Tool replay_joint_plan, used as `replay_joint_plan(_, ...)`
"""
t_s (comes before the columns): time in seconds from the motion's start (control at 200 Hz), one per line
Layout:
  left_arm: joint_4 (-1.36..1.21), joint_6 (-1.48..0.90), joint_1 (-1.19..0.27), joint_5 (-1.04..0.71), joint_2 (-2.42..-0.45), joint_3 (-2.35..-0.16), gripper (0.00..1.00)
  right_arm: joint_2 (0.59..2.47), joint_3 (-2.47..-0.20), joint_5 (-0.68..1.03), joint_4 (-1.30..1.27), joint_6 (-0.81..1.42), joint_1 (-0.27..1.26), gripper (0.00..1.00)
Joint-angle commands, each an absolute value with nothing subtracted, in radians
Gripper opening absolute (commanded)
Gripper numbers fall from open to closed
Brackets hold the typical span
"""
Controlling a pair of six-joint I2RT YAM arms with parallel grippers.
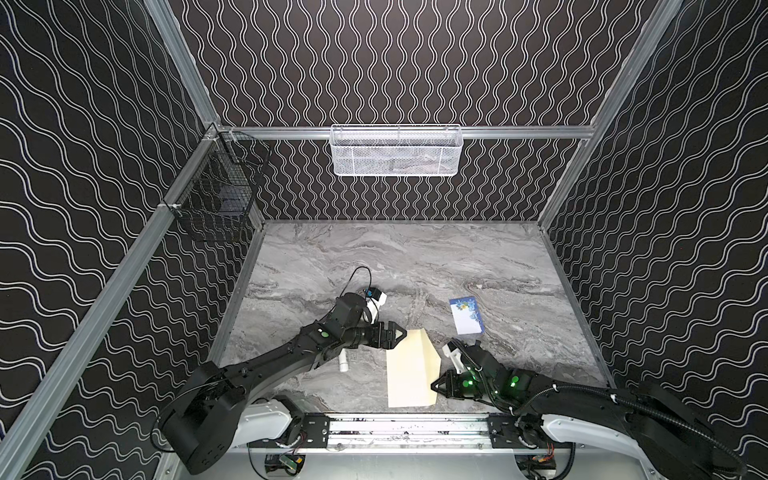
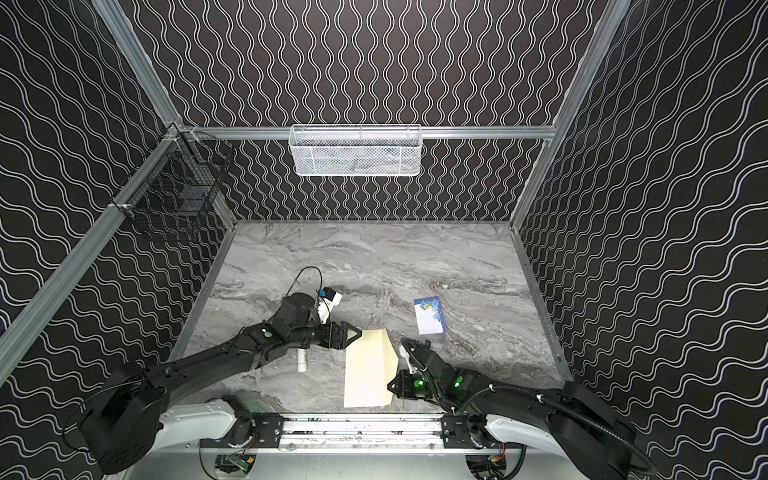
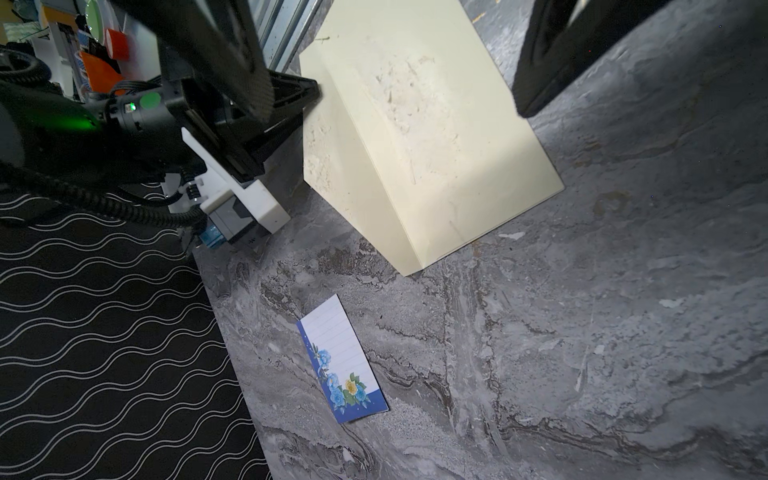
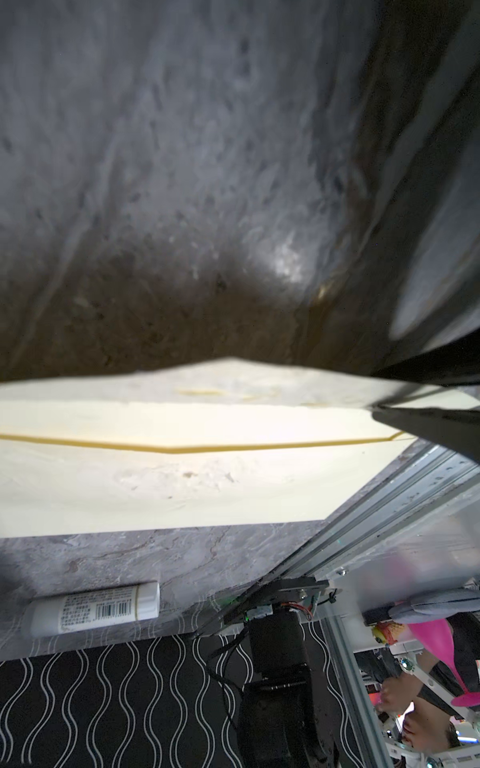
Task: Place the letter into the envelope and seal it
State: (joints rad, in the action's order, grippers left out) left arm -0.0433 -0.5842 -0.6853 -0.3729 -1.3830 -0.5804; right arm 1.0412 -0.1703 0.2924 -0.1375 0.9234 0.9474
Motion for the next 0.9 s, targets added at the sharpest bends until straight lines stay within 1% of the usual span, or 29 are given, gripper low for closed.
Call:
replay_joint_plan(0.0,-0.084,-0.597,-0.684,-0.38,-1.378,-0.569,0.93,1.073,-0.182,0.309,-0.224,0.911,0.946,0.08)
replay_joint_plan(0.125,-0.093,-0.596,-0.685,-0.384,-1.382,-0.565,0.93,1.118,-0.214,0.322,-0.24,0.88,0.932,0.05)
replay_joint_plan(0.215,-0.098,-0.597,-0.684,-0.381,-1.388,-0.562,0.92,1.149,-0.239,0.333,-0.241,0.857,0.908,0.01)
replay_joint_plan(0.35,-0.106,-0.592,-0.685,-0.374,-1.396,-0.553,0.92,1.198,-0.274,0.35,-0.253,0.826,0.874,0.01)
replay_joint_plan(0.566,-0.095,-0.578,-0.677,-0.36,-1.404,-0.545,0.92,1.312,-0.348,0.429,-0.26,0.745,0.817,0.01)
replay_joint_plan(0.751,-0.101,-0.585,-0.671,-0.375,-1.416,-0.53,0.85,1.384,-0.425,0.452,-0.208,0.676,0.789,0.02)
replay_joint_plan(0.896,-0.05,-0.58,-0.669,-0.368,-1.439,-0.544,0.8,1.417,-0.442,0.466,-0.227,0.68,0.785,0.03)
